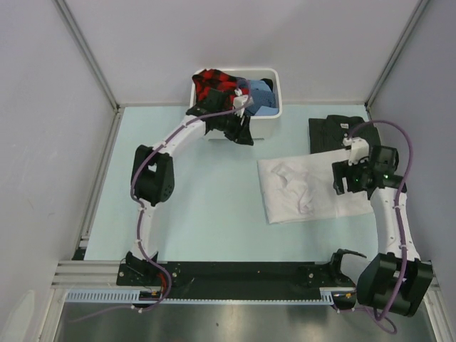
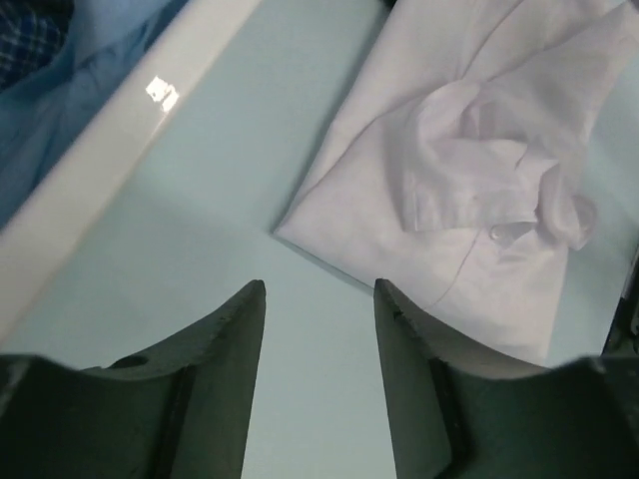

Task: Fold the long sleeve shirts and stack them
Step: Fold the shirt

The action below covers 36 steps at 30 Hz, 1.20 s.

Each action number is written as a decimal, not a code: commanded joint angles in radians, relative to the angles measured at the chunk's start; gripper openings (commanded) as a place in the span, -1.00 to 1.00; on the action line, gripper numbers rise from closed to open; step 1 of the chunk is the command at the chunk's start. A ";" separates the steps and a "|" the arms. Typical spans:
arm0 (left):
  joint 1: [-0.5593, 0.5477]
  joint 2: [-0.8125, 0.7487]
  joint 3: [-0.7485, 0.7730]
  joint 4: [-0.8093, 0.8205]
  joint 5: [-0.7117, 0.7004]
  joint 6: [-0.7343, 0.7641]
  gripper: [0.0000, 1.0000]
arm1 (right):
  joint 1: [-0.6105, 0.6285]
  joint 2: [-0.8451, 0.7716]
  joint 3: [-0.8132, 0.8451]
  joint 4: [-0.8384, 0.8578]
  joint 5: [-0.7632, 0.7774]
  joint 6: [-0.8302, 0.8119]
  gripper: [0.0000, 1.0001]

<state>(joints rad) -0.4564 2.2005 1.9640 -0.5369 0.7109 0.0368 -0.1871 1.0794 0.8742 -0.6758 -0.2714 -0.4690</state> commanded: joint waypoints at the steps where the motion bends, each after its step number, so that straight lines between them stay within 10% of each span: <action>1: -0.065 0.082 0.015 -0.092 -0.089 0.058 -0.02 | -0.126 0.087 0.022 -0.039 0.023 0.006 0.64; 18: -0.137 0.159 -0.085 0.161 -0.140 -0.215 0.04 | -0.336 0.232 0.149 -0.094 0.028 0.101 0.61; 24: -0.140 -0.087 -0.473 0.578 -0.080 -0.201 0.16 | -0.350 0.195 0.126 -0.087 -0.009 0.041 0.62; 30: -0.116 -0.206 -0.559 0.513 -0.045 0.122 0.24 | -0.356 0.180 0.128 -0.111 -0.055 -0.003 0.62; 36: -0.123 -0.412 -0.816 0.408 0.021 0.931 0.37 | -0.348 0.209 0.128 -0.120 -0.085 -0.059 0.60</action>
<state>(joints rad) -0.5770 1.9446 1.2823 -0.0811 0.6537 0.3397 -0.5369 1.2835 0.9821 -0.7822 -0.3313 -0.4786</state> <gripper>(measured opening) 0.673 0.806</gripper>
